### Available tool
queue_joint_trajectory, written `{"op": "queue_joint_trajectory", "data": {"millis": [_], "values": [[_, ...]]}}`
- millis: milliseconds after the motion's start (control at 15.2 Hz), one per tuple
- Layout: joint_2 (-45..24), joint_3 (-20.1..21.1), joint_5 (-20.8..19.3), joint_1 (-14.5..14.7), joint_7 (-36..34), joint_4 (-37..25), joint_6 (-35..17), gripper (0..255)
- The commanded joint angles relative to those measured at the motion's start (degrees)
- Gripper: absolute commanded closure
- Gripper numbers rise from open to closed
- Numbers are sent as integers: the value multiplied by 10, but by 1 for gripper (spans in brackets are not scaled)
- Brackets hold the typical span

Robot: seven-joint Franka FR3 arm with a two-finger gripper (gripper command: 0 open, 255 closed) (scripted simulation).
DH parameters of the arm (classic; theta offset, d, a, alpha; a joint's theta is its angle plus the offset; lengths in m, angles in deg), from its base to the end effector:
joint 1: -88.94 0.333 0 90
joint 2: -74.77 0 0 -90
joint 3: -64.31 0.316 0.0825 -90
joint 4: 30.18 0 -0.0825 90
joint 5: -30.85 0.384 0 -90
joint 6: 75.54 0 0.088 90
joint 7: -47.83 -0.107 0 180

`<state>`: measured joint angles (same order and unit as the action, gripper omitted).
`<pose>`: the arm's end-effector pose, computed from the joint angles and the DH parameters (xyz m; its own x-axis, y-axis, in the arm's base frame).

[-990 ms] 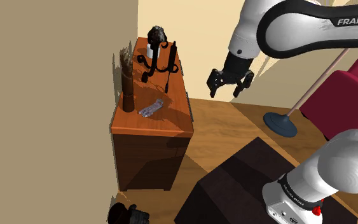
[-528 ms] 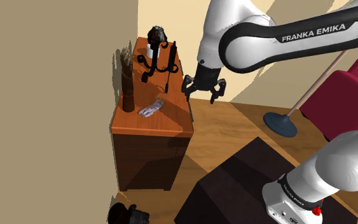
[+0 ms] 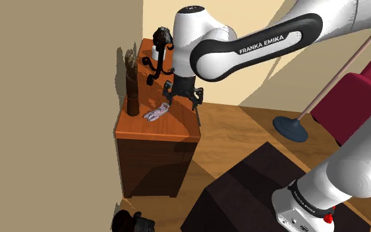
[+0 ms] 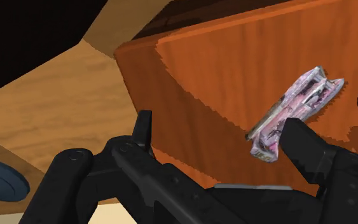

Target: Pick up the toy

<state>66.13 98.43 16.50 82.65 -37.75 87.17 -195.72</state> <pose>0.5081 0.2474 0.3733 0.6398 -0.7598 0.1155 -0.7685 -0.6339 0.0869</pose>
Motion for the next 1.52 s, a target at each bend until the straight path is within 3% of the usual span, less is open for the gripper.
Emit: {"op": "queue_joint_trajectory", "data": {"millis": [0, 264, 594, 1254, 1320, 1452], "values": [[-59, -8, -41, 16, -61, -52, 11, 0], [-164, -40, -96, 60, -148, -157, 36, 0], [-290, -84, -132, 114, -220, -313, 79, 0], [-324, -97, -148, 121, -236, -309, 43, 0], [-324, -97, -148, 121, -236, -309, 43, 255], [-325, -97, -148, 121, -236, -309, 43, 255]]}}
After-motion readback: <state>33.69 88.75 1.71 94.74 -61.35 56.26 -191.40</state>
